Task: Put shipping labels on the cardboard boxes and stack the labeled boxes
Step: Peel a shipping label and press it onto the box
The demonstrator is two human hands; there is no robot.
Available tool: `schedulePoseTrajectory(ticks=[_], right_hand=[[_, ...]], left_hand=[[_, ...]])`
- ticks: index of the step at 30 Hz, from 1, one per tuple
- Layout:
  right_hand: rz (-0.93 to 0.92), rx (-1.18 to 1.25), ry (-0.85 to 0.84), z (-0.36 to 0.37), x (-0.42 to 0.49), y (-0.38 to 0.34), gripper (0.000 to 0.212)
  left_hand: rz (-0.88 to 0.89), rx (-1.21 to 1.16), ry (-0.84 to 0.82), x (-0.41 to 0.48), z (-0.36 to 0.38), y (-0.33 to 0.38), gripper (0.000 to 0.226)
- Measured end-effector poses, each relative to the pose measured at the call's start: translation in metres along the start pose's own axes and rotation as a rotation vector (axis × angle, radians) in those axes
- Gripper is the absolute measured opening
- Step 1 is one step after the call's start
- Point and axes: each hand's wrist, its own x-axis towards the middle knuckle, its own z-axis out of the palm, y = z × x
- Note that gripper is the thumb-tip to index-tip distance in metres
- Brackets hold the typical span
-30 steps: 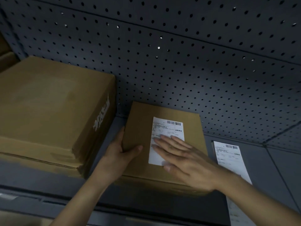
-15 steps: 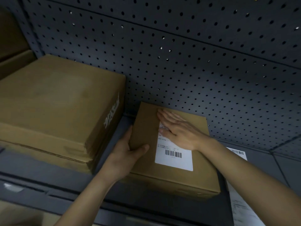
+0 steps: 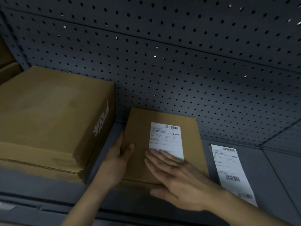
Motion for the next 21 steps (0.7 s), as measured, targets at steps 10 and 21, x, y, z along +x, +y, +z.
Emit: schedulePoseTrajectory(ticks=[10,21], right_hand=[[0.154,0.125,-0.186,-0.018,0.053,0.037,0.097],[0.331,0.160,-0.147,-0.017,0.087,0.080,0.107]], left_hand=[[0.001,-0.003,-0.016,-0.002,-0.003,0.000,0.047],[-0.020,-0.019,0.013,-0.003,0.001,0.004,0.043]])
